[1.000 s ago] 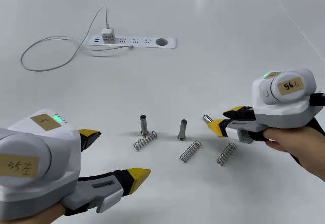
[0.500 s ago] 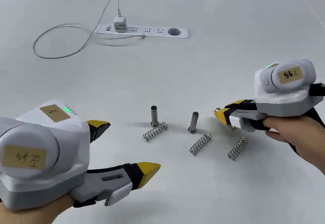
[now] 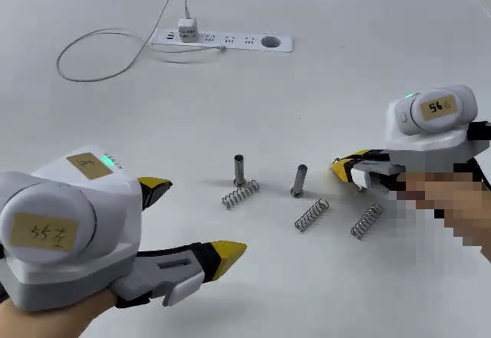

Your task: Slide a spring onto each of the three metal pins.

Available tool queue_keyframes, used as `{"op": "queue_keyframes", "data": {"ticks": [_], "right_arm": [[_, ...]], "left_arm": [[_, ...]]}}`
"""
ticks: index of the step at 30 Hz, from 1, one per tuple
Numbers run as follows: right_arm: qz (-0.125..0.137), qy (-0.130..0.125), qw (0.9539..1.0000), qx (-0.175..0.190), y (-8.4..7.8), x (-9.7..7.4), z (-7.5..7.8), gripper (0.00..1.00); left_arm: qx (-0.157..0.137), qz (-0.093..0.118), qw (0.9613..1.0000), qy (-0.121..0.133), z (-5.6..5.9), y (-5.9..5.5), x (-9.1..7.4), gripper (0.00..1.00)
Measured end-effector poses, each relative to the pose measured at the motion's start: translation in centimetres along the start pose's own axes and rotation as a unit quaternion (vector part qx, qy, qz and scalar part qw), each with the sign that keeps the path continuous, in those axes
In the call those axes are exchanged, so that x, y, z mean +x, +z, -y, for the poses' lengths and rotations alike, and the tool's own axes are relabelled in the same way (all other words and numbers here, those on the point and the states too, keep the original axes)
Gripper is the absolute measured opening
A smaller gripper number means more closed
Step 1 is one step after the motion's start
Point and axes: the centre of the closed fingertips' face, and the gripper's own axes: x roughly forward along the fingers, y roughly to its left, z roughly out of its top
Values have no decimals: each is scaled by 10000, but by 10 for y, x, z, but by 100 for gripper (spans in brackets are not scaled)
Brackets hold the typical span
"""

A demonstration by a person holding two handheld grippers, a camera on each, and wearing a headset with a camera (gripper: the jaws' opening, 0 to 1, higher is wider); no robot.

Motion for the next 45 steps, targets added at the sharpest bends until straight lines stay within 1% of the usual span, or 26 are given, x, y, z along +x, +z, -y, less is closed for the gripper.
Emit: {"op": "queue_keyframes", "data": {"ticks": [2, 7, 16, 25, 31, 33, 39, 45], "right_arm": [[-6, 16, 9999, 140, 0, 0, 1, 9], [88, -3, 9996, 286, 3, -4, 1, 9], [334, -29, 9986, 401, 14, -19, 0, 9], [470, -68, 9971, 587, 13, -34, -1, 9], [521, -128, 9972, 511, 14, -45, -3, 9], [500, -131, 9976, 466, 13, -48, -4, 9], [445, -234, 9985, 221, 10, -57, -5, 9], [398, -300, 9985, 215, 6, -63, -6, 9]], "left_arm": [[1, -1, 10000, -6, 1, 0, 0, 70], [11, 12, 10000, -12, 2, 1, 0, 70], [18, 45, 10000, 5, 3, 4, -2, 70], [5, 90, 10000, 1, 7, 6, -5, 69], [8, 141, 9999, 18, 7, 8, -7, 69], [6, 144, 9999, 37, 7, 9, -8, 69], [19, 161, 9999, 49, 8, 9, -10, 68], [30, 174, 9998, 65, 9, 11, -13, 68]]}}
